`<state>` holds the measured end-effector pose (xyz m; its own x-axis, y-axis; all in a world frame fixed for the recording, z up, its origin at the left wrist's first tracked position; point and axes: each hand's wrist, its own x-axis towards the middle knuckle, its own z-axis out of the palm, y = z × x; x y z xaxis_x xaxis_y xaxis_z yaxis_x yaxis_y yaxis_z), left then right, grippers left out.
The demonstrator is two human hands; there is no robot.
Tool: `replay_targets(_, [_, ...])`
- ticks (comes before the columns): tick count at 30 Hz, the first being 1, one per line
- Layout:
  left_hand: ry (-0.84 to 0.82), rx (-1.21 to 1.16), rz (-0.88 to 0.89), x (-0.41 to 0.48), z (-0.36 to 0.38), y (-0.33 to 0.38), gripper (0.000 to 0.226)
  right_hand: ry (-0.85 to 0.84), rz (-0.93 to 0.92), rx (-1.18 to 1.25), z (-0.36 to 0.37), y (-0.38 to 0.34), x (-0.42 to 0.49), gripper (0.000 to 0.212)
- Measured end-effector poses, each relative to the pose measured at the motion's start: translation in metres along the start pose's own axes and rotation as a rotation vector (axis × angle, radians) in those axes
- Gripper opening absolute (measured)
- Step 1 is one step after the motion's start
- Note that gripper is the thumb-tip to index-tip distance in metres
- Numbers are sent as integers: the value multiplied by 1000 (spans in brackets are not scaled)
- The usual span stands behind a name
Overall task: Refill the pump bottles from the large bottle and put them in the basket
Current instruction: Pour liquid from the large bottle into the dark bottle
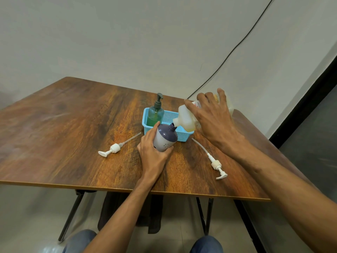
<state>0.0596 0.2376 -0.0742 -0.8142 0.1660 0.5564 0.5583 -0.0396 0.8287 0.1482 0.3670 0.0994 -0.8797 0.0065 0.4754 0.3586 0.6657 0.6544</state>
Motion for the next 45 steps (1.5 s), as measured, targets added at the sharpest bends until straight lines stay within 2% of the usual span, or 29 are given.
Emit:
replay_targets(20, [3,15,6,0,1,-1,87,-51,-4,0,-4,1,-2,91])
replay_targets(45, [1,12,-4,1,0,0,87,-1,-3,20,1,0,-3,94])
